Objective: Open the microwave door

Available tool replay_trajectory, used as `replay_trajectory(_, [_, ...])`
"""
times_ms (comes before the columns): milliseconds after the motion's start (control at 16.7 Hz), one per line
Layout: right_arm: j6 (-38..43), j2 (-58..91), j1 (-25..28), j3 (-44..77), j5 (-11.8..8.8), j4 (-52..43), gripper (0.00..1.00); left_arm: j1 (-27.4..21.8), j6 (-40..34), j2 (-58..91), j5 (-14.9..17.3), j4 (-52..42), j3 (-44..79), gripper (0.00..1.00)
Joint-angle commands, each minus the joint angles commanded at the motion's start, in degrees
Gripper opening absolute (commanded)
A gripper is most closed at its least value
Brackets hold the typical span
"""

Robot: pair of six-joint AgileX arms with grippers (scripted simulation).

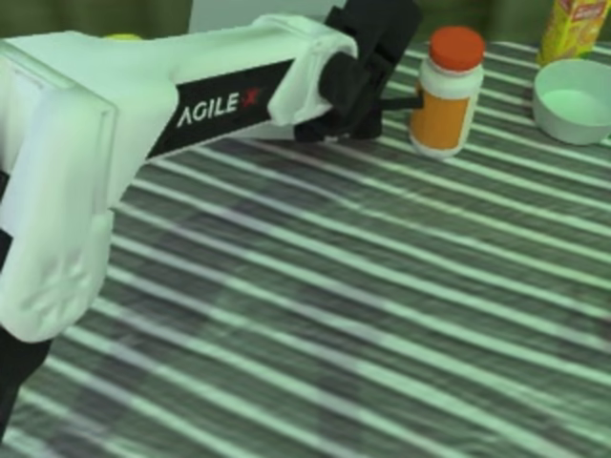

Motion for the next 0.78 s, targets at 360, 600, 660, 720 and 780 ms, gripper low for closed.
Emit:
replay_trajectory(360, [0.00, 0.00, 0.00, 0.00, 0.00, 0.00, 1.00, -0.24, 0.36, -0.01, 0.44, 0.49, -0.89, 0.00])
replay_trajectory(600, [0.00, 0.00, 0.00, 0.00, 0.00, 0.00, 1.00, 0.21, 2.77, -2.62, 1.75, 3.01, -4.66, 0.00])
replay_trajectory(660, [0.00, 0.00, 0.00, 0.00, 0.00, 0.00, 1.00, 0.23, 2.97, -2.84, 1.90, 3.24, -4.96, 0.00])
replay_trajectory(720, [0.00, 0.00, 0.00, 0.00, 0.00, 0.00, 1.00, 0.23, 2.97, -2.85, 1.90, 3.24, -4.97, 0.00])
replay_trajectory(780, [0.00, 0.00, 0.00, 0.00, 0.00, 0.00, 1.00, 0.23, 2.97, -2.85, 1.90, 3.24, -4.97, 0.00])
